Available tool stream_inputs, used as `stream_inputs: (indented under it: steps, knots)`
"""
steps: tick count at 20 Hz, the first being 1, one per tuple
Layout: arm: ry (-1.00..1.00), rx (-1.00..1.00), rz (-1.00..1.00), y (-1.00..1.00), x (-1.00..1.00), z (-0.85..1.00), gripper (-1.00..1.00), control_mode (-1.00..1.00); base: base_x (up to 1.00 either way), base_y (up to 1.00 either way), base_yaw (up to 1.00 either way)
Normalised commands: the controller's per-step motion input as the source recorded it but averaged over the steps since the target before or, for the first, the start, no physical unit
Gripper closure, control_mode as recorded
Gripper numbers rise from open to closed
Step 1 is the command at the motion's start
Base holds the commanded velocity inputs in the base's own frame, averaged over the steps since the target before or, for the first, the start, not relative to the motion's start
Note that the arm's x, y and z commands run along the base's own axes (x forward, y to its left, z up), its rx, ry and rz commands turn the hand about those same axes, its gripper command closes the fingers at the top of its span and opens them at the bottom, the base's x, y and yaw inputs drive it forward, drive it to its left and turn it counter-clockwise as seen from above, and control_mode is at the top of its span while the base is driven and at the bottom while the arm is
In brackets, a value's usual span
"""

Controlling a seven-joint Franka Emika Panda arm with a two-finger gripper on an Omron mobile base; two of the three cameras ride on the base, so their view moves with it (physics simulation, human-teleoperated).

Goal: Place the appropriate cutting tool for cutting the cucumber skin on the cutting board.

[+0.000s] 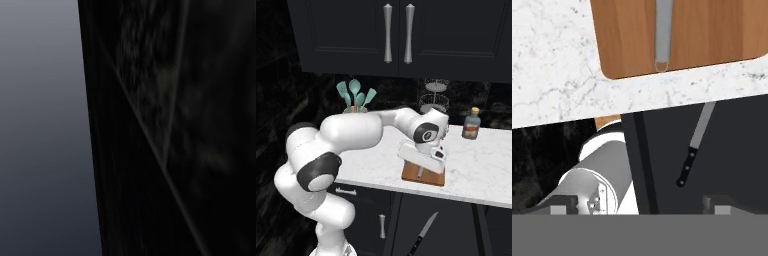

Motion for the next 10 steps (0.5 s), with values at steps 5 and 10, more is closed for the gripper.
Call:
stream_inputs:
  steps: [5, 10]
  knots:
    - [-0.02, -0.11, 0.03, 0.44, -0.4, 0.06, -1.0, -1.0, 0.0, 0.0, 0.0]
    - [-0.01, -0.09, 0.04, 0.43, -0.31, 0.04, -1.0, -1.0, 0.0, 0.0, 0.0]
